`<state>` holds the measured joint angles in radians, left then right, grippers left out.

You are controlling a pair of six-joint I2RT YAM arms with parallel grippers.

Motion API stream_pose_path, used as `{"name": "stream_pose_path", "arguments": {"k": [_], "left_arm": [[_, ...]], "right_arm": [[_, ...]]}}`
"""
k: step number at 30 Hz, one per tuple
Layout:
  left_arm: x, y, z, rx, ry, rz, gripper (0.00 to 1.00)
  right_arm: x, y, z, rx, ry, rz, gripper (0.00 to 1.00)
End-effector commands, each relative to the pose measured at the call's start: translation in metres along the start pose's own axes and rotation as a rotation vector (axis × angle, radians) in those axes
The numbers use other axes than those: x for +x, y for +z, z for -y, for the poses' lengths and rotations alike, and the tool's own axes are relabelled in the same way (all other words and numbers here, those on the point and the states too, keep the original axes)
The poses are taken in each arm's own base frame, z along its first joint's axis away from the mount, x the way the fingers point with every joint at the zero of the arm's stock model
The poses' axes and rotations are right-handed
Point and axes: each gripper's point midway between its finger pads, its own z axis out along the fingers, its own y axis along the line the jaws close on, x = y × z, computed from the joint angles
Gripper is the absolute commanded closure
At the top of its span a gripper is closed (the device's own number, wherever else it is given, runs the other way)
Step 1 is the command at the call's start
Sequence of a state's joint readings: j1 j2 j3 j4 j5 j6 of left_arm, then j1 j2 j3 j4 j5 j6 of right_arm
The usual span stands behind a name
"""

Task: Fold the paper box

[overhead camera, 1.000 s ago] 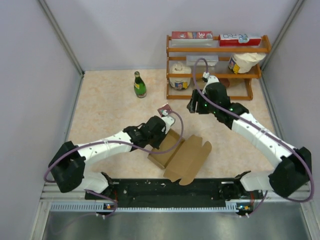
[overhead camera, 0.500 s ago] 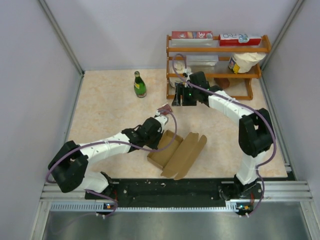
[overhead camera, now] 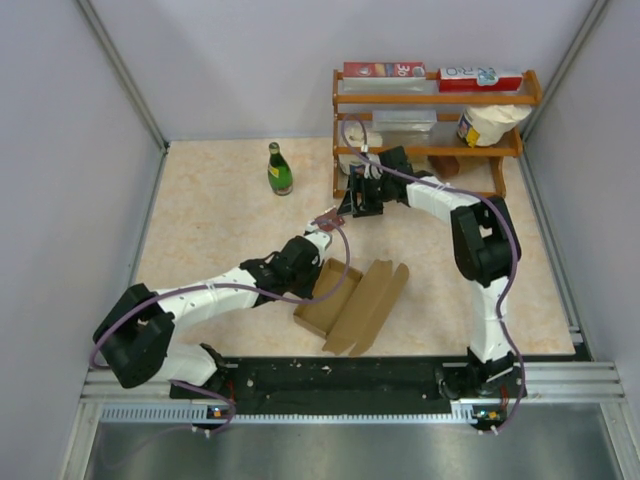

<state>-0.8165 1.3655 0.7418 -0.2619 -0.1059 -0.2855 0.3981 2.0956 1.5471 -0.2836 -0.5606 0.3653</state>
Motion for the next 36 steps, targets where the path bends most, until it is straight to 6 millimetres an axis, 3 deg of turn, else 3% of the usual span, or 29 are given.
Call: {"name": "stream_pose_path", "arguments": {"k": [1,9,19,29,36], "left_arm": [[-0.011,-0.005,-0.004,-0.010,-0.014,0.052,1.00],[-0.012,-0.005,-0.004,-0.006,-0.012,0.045,1.00],[-0.011,-0.004,-0.007,-0.016,-0.006,0.038,1.00],[-0.010,-0.004,-0.009,-0.021,-0.006,0.036,1.00],[-0.011,-0.004,-0.010,-0.023,-0.006,0.036,1.00]], "right_arm": [[-0.021,0.009,-0.007,-0.055,-0.059,0.036,0.36],[-0.017,0.026,0.014,-0.014,-0.070,0.028,0.37],[-0.004,0.041,0.008,-0.115,-0.049,-0.016,0.44],[0.005,0.052,0.003,-0.156,-0.033,-0.048,0.55],[0.001,0.052,0.003,-0.147,-0.039,-0.027,0.73]]}}
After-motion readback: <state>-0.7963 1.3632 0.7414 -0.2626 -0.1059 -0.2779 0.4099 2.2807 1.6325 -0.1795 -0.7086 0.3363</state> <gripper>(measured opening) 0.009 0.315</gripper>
